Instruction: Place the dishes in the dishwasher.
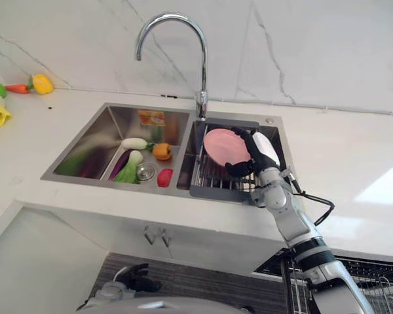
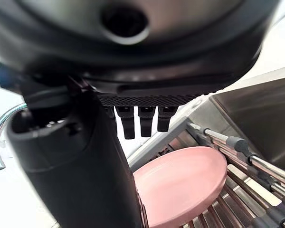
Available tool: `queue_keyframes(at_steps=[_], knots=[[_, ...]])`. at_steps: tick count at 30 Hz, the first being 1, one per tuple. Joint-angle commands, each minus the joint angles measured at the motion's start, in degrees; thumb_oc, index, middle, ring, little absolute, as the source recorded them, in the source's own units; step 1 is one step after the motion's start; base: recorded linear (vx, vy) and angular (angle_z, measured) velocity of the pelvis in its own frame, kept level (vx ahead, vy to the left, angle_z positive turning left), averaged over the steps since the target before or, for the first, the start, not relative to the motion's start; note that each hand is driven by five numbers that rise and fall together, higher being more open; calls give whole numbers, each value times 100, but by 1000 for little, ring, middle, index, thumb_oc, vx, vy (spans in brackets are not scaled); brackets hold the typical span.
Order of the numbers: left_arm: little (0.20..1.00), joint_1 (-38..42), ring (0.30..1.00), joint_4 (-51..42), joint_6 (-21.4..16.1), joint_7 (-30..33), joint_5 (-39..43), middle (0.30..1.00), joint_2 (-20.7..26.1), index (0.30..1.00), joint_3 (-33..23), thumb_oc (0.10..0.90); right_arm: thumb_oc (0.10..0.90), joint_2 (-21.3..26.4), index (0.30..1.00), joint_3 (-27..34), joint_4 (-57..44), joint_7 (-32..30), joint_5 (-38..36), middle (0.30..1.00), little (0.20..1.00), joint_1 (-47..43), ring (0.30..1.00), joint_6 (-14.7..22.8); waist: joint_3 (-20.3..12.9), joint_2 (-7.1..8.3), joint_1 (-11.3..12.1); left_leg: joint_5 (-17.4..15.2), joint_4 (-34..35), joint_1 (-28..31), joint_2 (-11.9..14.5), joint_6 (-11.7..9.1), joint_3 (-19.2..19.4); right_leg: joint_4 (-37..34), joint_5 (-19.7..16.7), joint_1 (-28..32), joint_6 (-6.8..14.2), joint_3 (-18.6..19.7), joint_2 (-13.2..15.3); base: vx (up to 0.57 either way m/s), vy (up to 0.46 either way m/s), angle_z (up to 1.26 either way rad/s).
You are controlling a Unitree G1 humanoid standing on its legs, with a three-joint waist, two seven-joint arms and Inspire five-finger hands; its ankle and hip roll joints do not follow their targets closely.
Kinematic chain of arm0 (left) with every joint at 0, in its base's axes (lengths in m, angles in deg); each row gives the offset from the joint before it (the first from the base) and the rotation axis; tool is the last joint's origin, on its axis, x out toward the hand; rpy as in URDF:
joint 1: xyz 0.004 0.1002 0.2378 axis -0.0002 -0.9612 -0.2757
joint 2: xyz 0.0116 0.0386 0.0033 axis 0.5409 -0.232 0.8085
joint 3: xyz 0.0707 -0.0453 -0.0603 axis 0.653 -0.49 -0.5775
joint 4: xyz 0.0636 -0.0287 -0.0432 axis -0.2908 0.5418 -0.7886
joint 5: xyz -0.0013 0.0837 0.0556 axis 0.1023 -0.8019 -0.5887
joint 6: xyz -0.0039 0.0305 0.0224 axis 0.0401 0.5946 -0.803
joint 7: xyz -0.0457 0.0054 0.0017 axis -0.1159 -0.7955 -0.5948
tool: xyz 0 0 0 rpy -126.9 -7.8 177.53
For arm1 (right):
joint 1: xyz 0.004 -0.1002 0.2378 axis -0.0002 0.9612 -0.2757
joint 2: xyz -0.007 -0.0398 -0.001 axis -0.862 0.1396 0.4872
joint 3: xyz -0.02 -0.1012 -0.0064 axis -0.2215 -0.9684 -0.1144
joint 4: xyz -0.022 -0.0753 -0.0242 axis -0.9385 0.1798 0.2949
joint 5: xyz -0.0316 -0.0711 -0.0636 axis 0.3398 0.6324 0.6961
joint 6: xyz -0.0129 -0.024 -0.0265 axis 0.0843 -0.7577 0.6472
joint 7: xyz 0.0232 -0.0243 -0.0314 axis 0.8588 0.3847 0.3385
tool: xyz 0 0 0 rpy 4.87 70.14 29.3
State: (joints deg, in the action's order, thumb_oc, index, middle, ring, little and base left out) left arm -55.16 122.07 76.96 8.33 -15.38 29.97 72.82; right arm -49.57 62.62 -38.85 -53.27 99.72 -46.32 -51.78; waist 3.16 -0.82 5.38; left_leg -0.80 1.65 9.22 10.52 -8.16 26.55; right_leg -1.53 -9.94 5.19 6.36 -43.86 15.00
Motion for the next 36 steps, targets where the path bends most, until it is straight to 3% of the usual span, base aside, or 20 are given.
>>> queue_keyframes(at_steps=[1,14,18,31,32,33,36], knots=[[900,-340,900,573,160,3,-188,900,37,900,534,800,800,-230,900,168,-222,-193,-100,900,900,-700,900,428,53,353,150,368,166,-203,-166,259,233,-28,346,554,532,-9,376,0,16,10],[900,-405,900,570,164,-39,-218,900,32,900,629,800,800,-301,900,-39,233,-93,-92,900,900,-730,900,401,31,366,206,378,199,-225,-226,292,125,24,323,589,559,-116,443,7,7,5],[900,-429,900,526,169,-62,-196,900,42,900,636,800,800,-284,900,-123,508,-150,254,900,900,-849,900,291,29,360,240,372,197,-225,-223,300,93,31,322,613,564,-150,456,10,3,5],[900,-525,900,210,-59,150,-416,900,122,900,918,800,800,-319,900,-167,1645,-1239,1434,900,900,-1205,900,174,99,336,444,399,184,-302,-198,290,-24,10,325,638,578,-267,442,2,0,4],[900,-524,900,231,-73,194,-456,900,127,900,924,800,693,-305,740,-180,1755,-1323,1507,740,740,-1211,740,162,103,340,457,403,183,-308,-192,287,-37,4,328,636,578,-266,438,8,-11,6],[900,-521,900,261,-85,229,-490,900,131,900,925,800,400,-303,300,-203,1864,-1408,1568,300,300,-1235,300,178,101,347,471,412,184,-316,-184,282,-45,0,327,637,578,-277,432,13,-12,7],[900,-501,900,328,-112,343,-576,900,148,900,896,800,400,-273,300,-246,1931,-1607,1676,300,300,-1282,300,158,102,365,504,418,188,-323,-168,273,-53,-7,326,633,582,-295,430,14,-6,3]])
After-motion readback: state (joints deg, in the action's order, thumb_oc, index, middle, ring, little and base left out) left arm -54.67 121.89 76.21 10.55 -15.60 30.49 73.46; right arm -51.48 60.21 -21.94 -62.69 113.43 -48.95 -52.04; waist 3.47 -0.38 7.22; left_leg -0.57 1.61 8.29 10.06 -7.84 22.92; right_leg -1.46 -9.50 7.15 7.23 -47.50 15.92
